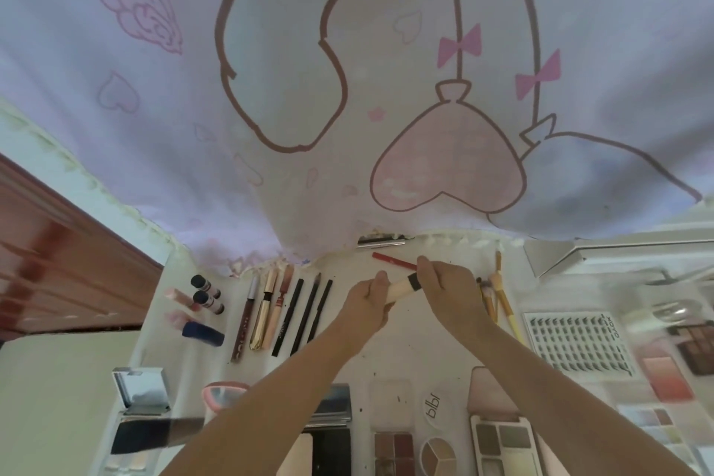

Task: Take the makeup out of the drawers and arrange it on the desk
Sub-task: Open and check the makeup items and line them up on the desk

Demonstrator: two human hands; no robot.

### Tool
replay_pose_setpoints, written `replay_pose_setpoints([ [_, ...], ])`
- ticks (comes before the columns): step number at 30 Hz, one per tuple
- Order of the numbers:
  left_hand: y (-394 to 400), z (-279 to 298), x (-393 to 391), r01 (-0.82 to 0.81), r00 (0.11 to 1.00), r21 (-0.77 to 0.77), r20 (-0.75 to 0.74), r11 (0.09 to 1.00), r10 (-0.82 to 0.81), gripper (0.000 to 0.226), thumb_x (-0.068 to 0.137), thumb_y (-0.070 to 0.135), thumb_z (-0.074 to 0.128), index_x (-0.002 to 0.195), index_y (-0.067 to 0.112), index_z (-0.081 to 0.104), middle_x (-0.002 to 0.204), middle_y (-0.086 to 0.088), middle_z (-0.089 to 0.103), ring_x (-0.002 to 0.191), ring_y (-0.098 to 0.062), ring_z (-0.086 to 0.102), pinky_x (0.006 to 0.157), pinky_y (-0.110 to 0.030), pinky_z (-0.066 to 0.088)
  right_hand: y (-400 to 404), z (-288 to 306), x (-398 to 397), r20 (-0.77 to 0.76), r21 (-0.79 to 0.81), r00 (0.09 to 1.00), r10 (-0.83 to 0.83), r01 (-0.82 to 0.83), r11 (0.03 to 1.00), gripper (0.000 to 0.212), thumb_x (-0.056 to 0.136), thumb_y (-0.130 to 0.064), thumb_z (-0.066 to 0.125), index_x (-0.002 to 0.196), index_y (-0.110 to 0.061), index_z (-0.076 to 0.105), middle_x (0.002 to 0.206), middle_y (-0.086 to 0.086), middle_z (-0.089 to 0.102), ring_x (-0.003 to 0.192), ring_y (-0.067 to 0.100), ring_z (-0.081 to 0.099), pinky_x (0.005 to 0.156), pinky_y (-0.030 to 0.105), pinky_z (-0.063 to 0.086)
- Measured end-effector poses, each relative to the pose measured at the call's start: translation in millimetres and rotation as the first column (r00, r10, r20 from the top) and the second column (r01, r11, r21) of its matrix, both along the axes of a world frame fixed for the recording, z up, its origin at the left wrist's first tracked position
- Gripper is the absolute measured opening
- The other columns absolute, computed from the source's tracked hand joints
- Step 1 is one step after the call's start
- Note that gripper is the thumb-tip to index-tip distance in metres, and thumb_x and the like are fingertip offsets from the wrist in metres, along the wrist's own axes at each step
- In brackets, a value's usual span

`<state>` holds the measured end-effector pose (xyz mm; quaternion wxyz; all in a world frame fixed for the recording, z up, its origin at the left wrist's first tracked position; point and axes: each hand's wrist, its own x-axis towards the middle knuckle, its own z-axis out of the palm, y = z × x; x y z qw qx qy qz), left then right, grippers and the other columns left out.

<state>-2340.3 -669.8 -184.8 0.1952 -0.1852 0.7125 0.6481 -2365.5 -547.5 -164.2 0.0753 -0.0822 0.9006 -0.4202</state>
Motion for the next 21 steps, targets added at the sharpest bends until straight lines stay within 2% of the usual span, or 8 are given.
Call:
replay_pose_setpoints([
  [2,0.4,10.4,0.0,0.009,0.991,0.201,0.128,0.98,-0.035,0.047,0.101,0.028,0.024,0.057,0.013,0.034,0.036,0.009,0.032,0.028,-0.003,0.024,0.033,-0.014,0.02,4.1,1.8,1.8,-0.249,0.09,0.965,0.08,-0.059,0.994,0.041,0.09,-0.031,0.033,0.051,-0.027,0.024,0.045,-0.015,0.02,0.038,0.001,0.019,0.045,0.015,0.035],
  [4,2.0,19.6,-0.5,-0.01,0.979,0.291,0.2,0.957,-0.05,0.048,0.101,0.029,0.023,0.056,0.014,0.032,0.033,0.01,0.028,0.028,-0.005,0.021,0.032,-0.015,0.017,11.3,5.1,-4.7,-0.338,0.197,0.924,0.181,-0.118,0.973,0.032,0.087,-0.034,0.029,0.057,-0.023,0.031,0.047,-0.016,0.018,0.039,-0.002,0.018,0.039,0.013,0.03],
  [6,1.6,26.6,-4.4,-0.027,0.974,0.204,0.224,0.979,-0.02,0.048,0.1,0.031,0.026,0.057,0.014,0.036,0.032,0.01,0.03,0.027,-0.005,0.023,0.034,-0.015,0.017,18.8,8.7,-11.7,-0.171,0.231,0.944,0.281,-0.239,0.943,0.024,0.095,-0.027,0.032,0.076,-0.016,0.042,0.054,-0.013,0.031,0.044,0.003,0.029,0.045,0.016,0.03],
  [8,-2.5,29.8,-10.5,0.024,0.992,0.027,0.126,0.999,-0.027,0.045,0.1,0.033,0.03,0.061,0.014,0.043,0.038,0.008,0.036,0.028,-0.004,0.03,0.038,-0.015,0.023,29.3,14.1,-17.0,0.067,0.09,0.941,0.332,-0.337,0.937,0.014,0.097,-0.014,0.036,0.089,-0.019,0.046,0.061,-0.009,0.044,0.048,0.005,0.043,0.05,0.014,0.036],
  [13,-11.8,36.9,-10.5,0.083,0.984,-0.156,-0.141,0.984,-0.106,0.035,0.097,0.027,0.041,0.064,0.025,0.053,0.054,0.002,0.049,0.031,0.001,0.042,0.044,-0.015,0.033,37.1,15.5,-14.1,0.059,-0.285,0.96,0.273,-0.246,0.927,0.033,0.088,0.002,0.052,0.09,-0.031,0.055,0.088,-0.008,0.058,0.073,-0.007,0.057,0.061,0.012,0.048],
  [16,-12.6,33.7,-7.7,0.012,0.969,-0.264,-0.234,0.964,-0.076,0.032,0.095,0.026,0.046,0.064,0.028,0.053,0.055,0.003,0.051,0.031,0.002,0.043,0.047,-0.014,0.037,28.5,24.3,-12.8,0.273,-0.309,0.951,0.147,-0.058,0.949,0.014,0.096,-0.023,0.041,0.092,-0.025,0.054,0.071,-0.005,0.061,0.05,0.0,0.058,0.045,0.015,0.044],
  [18,-11.0,30.2,-4.7,-0.008,0.962,-0.292,-0.264,0.956,-0.072,0.03,0.094,0.027,0.047,0.065,0.028,0.052,0.055,0.004,0.051,0.031,0.003,0.044,0.051,-0.017,0.039,24.3,20.7,-13.3,0.398,-0.157,0.91,0.117,-0.059,0.986,0.036,0.098,-0.033,0.032,0.076,-0.016,0.055,0.045,-0.007,0.056,0.031,0.002,0.046,0.038,0.015,0.035],
  [21,-11.2,27.7,-0.7,-0.03,0.965,-0.276,-0.257,0.961,-0.044,0.03,0.095,0.027,0.047,0.065,0.023,0.051,0.056,0.004,0.052,0.031,0.002,0.045,0.049,-0.018,0.039,20.9,15.2,-8.7,0.306,-0.156,0.939,0.157,-0.113,0.981,0.034,0.098,-0.019,0.038,0.067,-0.018,0.051,0.036,-0.01,0.051,0.03,0.001,0.041,0.042,0.013,0.035],
])
